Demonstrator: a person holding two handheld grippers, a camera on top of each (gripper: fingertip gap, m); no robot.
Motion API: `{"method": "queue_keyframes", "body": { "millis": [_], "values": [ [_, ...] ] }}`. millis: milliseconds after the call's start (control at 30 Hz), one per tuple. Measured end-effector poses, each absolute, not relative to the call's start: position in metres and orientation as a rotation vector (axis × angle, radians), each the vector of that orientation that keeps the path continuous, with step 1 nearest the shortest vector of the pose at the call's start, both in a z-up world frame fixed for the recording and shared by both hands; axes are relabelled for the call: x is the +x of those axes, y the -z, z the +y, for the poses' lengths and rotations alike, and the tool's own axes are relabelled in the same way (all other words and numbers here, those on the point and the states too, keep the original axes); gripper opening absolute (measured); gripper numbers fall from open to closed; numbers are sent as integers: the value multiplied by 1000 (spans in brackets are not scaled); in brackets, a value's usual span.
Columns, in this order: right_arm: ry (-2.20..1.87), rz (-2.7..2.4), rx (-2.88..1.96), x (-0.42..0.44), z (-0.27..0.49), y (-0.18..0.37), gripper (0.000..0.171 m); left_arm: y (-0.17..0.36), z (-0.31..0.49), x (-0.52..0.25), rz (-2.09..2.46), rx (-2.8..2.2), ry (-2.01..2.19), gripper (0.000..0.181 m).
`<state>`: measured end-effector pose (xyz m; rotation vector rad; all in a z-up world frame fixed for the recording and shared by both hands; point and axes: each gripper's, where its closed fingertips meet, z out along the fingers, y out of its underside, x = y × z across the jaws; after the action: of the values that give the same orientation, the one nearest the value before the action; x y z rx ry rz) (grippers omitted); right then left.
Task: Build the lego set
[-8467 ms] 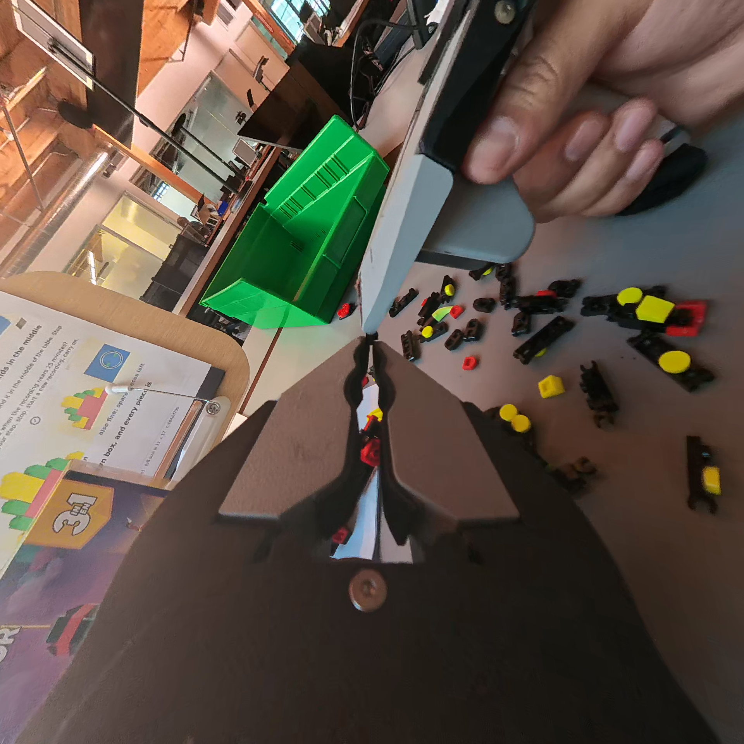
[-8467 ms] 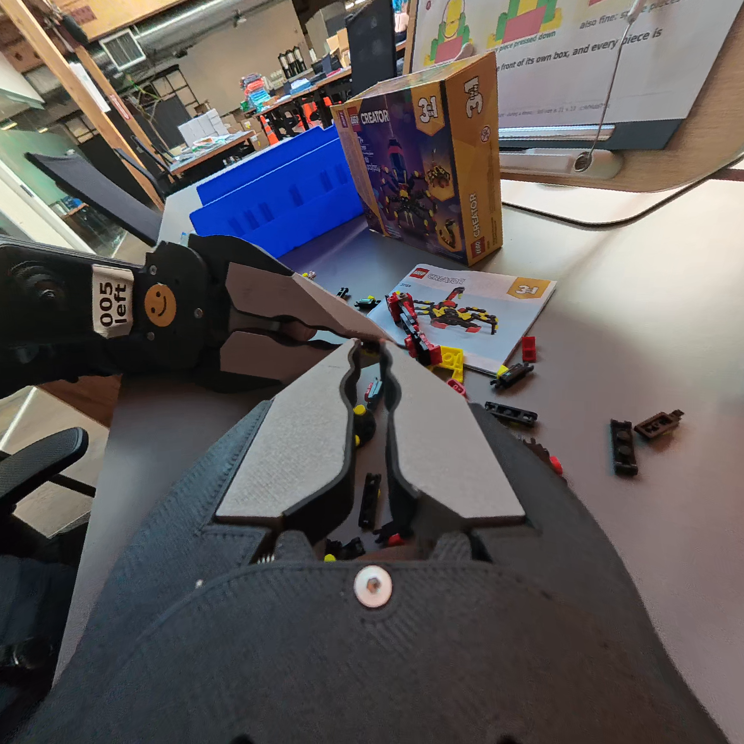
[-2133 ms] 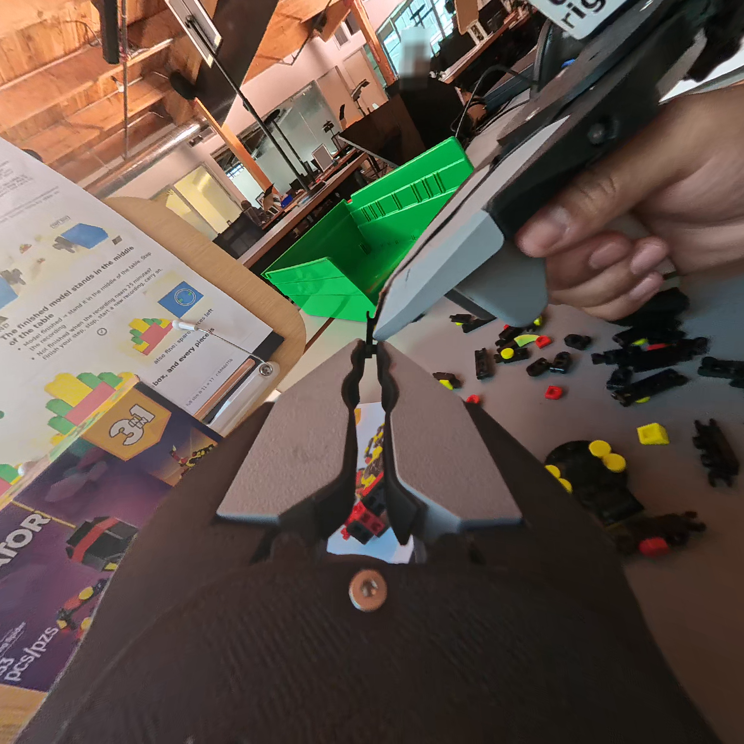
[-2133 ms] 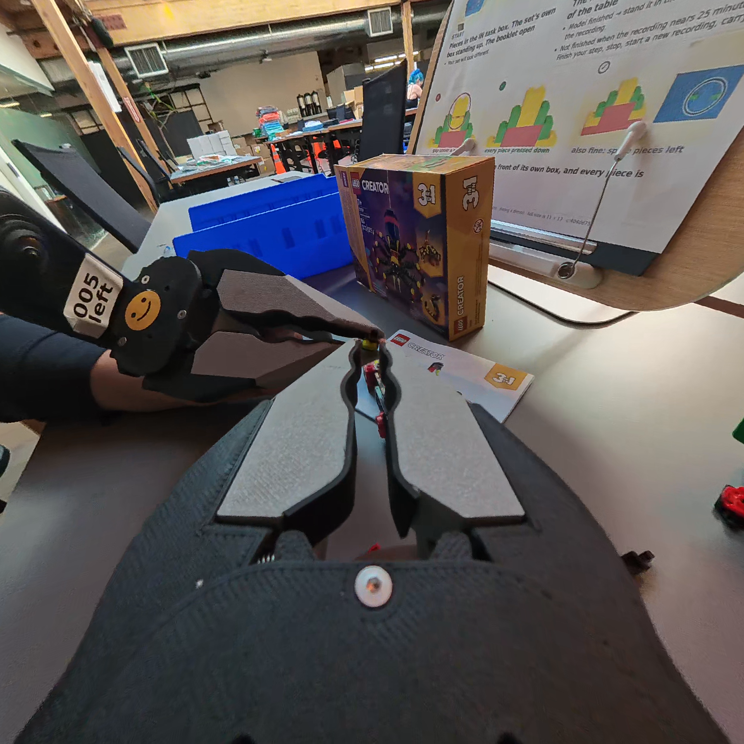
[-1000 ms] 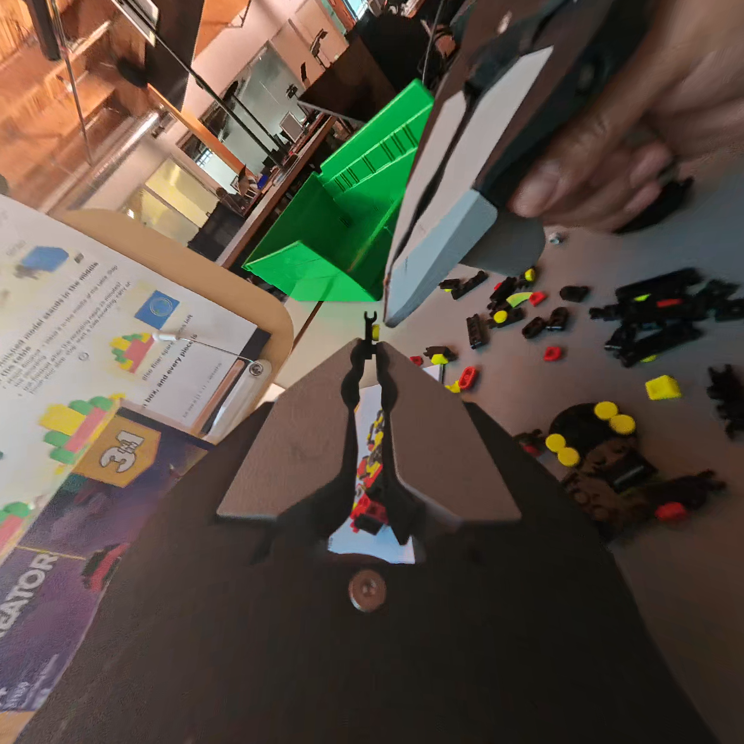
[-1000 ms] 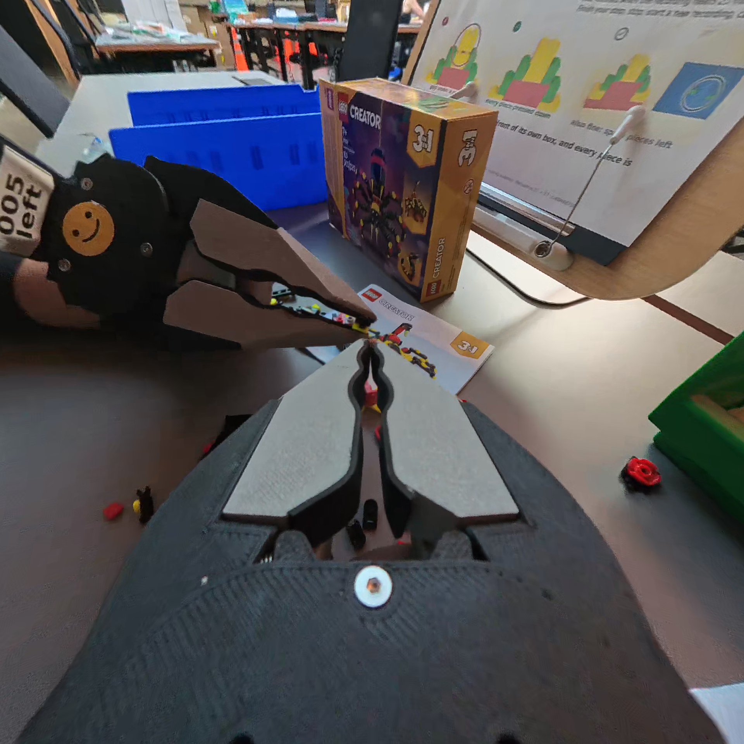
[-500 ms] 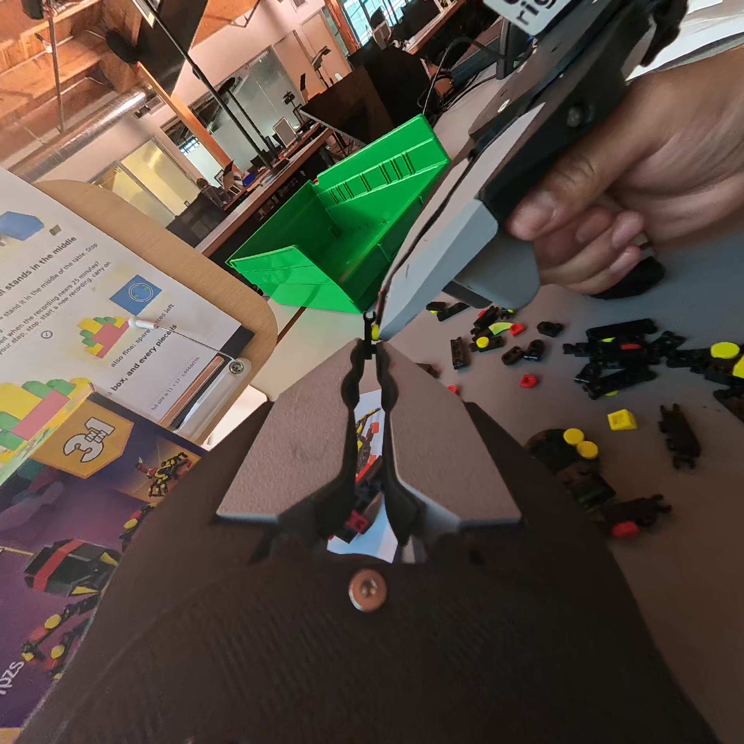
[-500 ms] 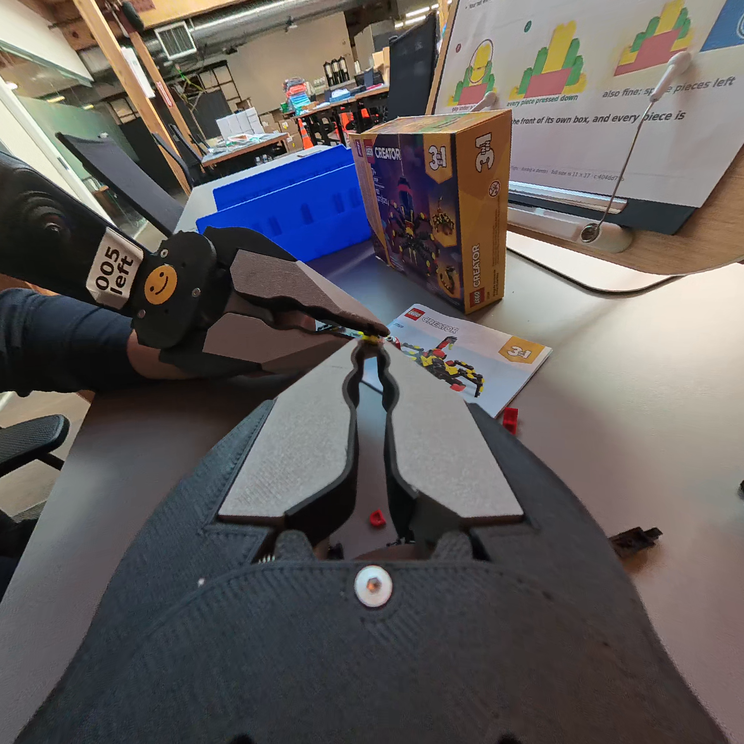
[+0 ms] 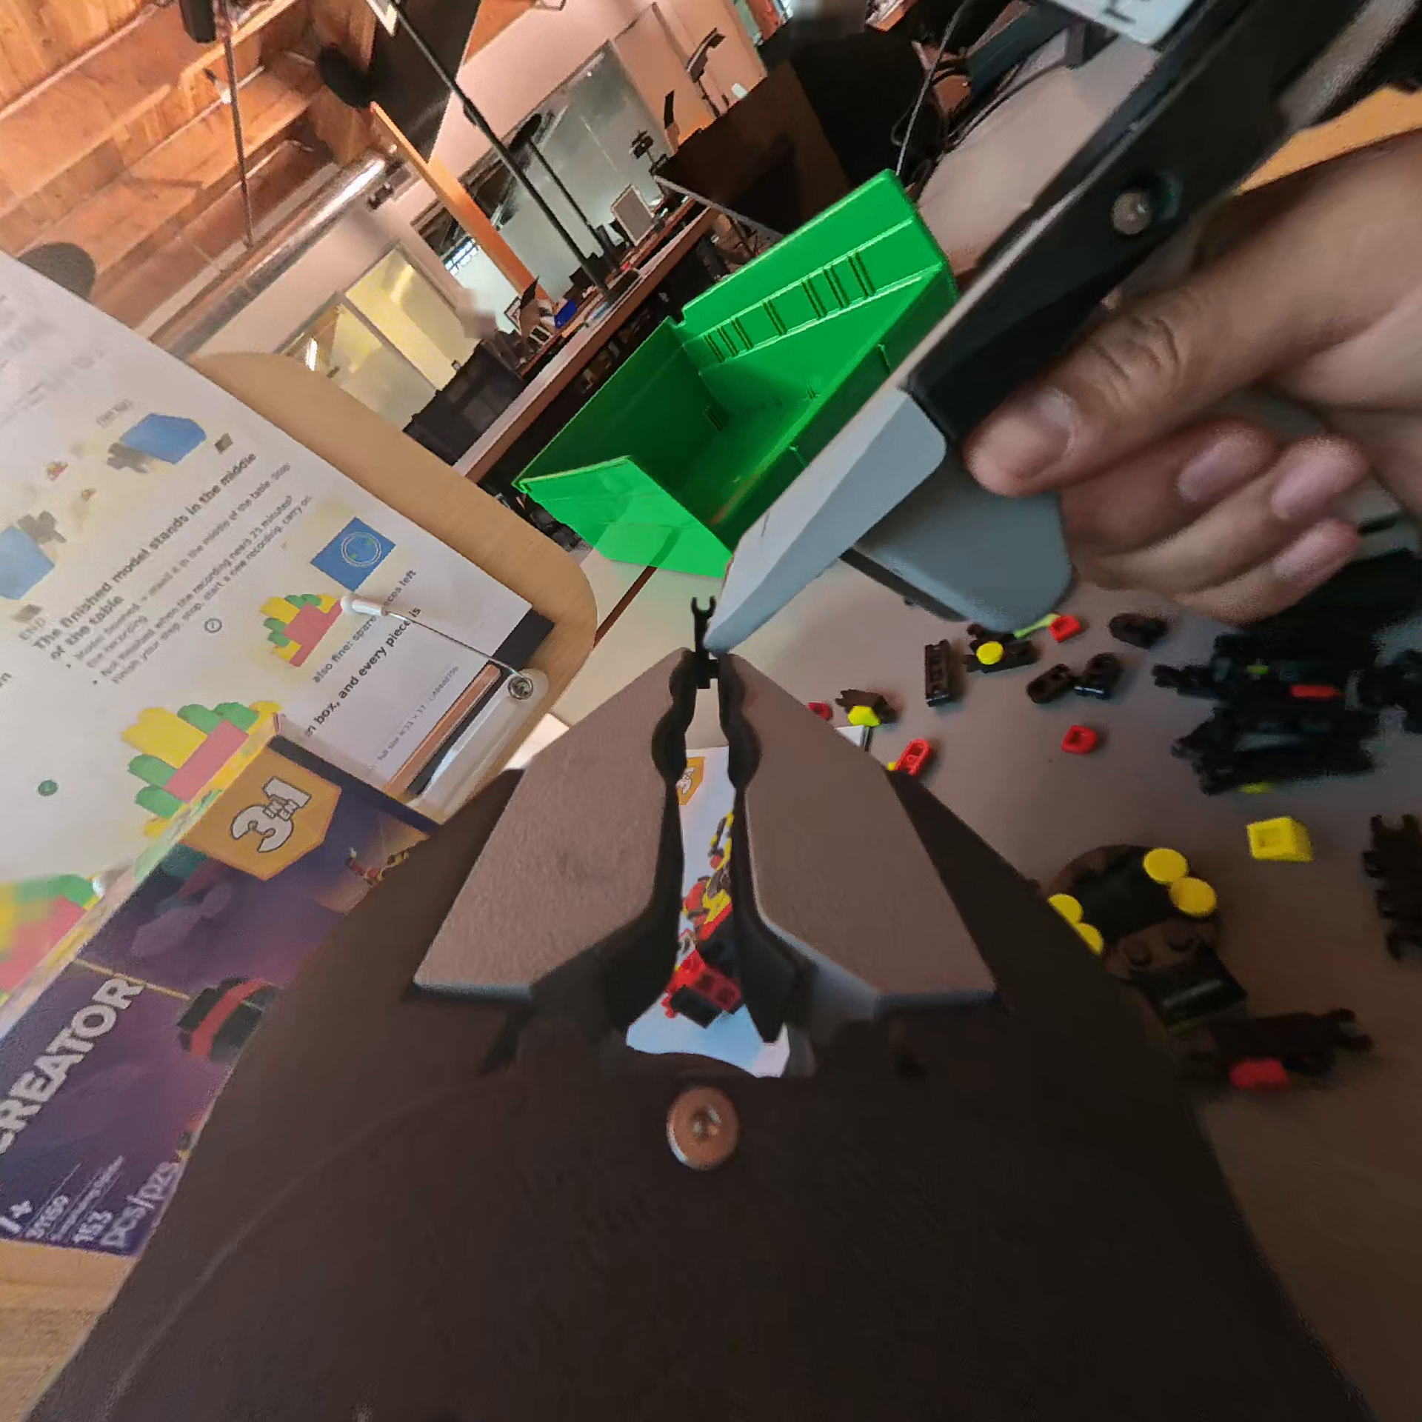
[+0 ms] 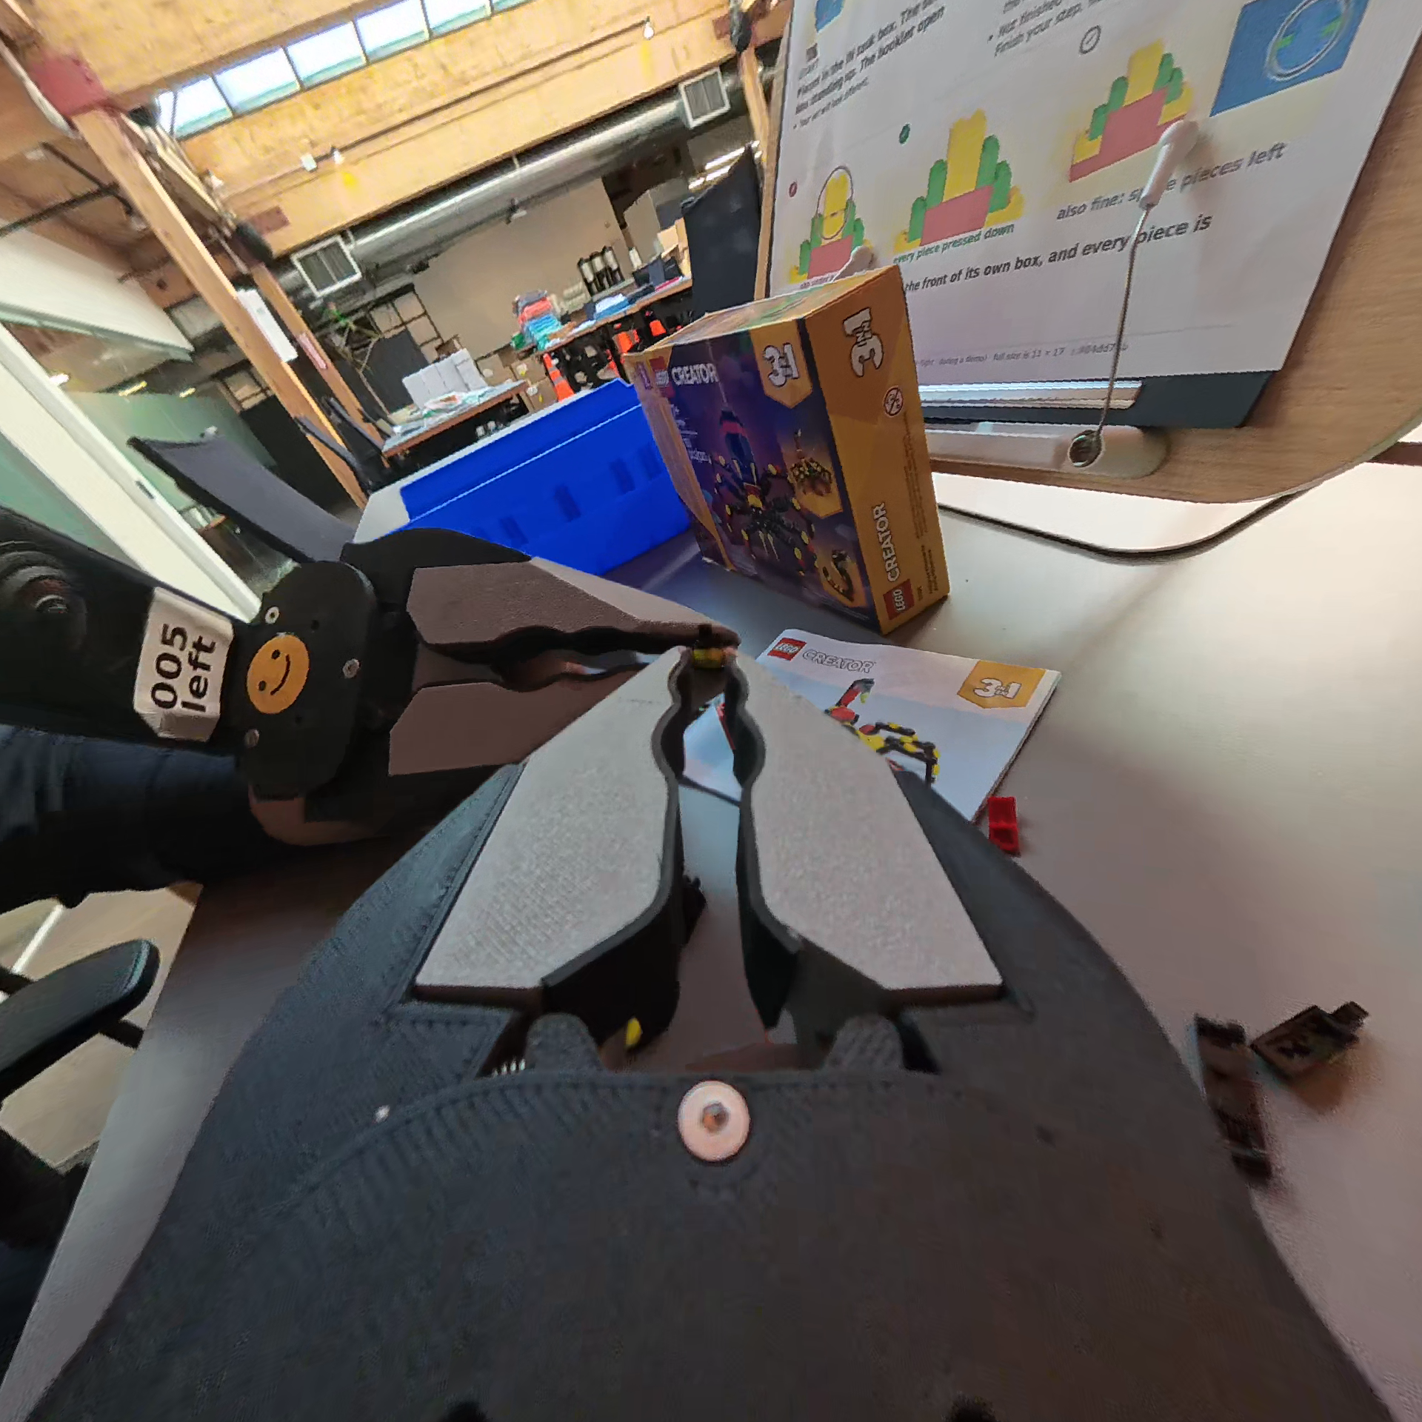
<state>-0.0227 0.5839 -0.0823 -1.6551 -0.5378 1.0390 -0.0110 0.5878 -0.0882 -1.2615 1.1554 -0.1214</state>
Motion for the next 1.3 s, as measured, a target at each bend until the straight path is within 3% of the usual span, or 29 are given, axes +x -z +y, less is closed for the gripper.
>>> {"method": "queue_keyframes", "body": {
  "millis": [233,500,933,1300],
  "values": [
    [-657,-662,-1608,-23,588,83,5,91,589,-11,1130,-1301,148,2],
    [-985,-544,-1614,-25,582,76,4,81,584,-11,1163,-1176,80,2],
    [-377,-1125,-1816,-14,573,129,4,130,579,-5,1593,-840,-407,3],
    [-413,-1187,-1798,-4,567,124,4,124,574,5,1542,-818,-377,2]
  ]
}}
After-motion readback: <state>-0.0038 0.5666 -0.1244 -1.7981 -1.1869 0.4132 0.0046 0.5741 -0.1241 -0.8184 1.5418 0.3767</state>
